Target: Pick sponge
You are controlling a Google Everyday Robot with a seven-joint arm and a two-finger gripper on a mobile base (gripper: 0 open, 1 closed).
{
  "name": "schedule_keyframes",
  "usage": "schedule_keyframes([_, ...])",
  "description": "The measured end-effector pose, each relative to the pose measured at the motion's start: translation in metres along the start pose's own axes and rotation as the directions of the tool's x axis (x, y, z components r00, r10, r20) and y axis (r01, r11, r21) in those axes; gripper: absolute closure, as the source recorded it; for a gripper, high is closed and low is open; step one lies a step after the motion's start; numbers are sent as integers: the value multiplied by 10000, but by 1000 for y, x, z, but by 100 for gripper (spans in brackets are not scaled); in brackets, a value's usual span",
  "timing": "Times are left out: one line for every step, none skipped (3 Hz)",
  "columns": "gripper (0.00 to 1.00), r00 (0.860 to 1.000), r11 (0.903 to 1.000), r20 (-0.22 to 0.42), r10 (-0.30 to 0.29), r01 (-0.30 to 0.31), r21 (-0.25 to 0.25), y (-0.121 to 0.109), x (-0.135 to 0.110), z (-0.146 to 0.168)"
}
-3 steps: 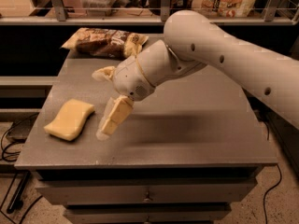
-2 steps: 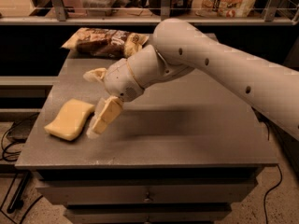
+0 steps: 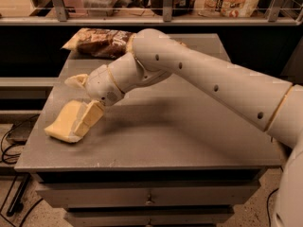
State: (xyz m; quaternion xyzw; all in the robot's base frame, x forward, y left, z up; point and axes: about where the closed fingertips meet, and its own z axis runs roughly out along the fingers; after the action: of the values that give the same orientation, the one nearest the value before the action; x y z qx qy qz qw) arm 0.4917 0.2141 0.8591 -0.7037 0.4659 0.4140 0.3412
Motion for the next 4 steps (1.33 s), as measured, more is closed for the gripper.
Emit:
schedule_keyframes([0, 10000, 9996, 16, 39, -39, -296, -4, 4, 17])
schedule_keyframes([0, 9997, 9987, -119, 236, -241, -440, -3, 14, 25])
schedule_keyframes([19, 9986, 9981, -305, 426, -439, -438, 1, 23, 22])
schedule_keyframes([42, 9973, 9979, -466, 574, -586, -261, 3, 28, 13])
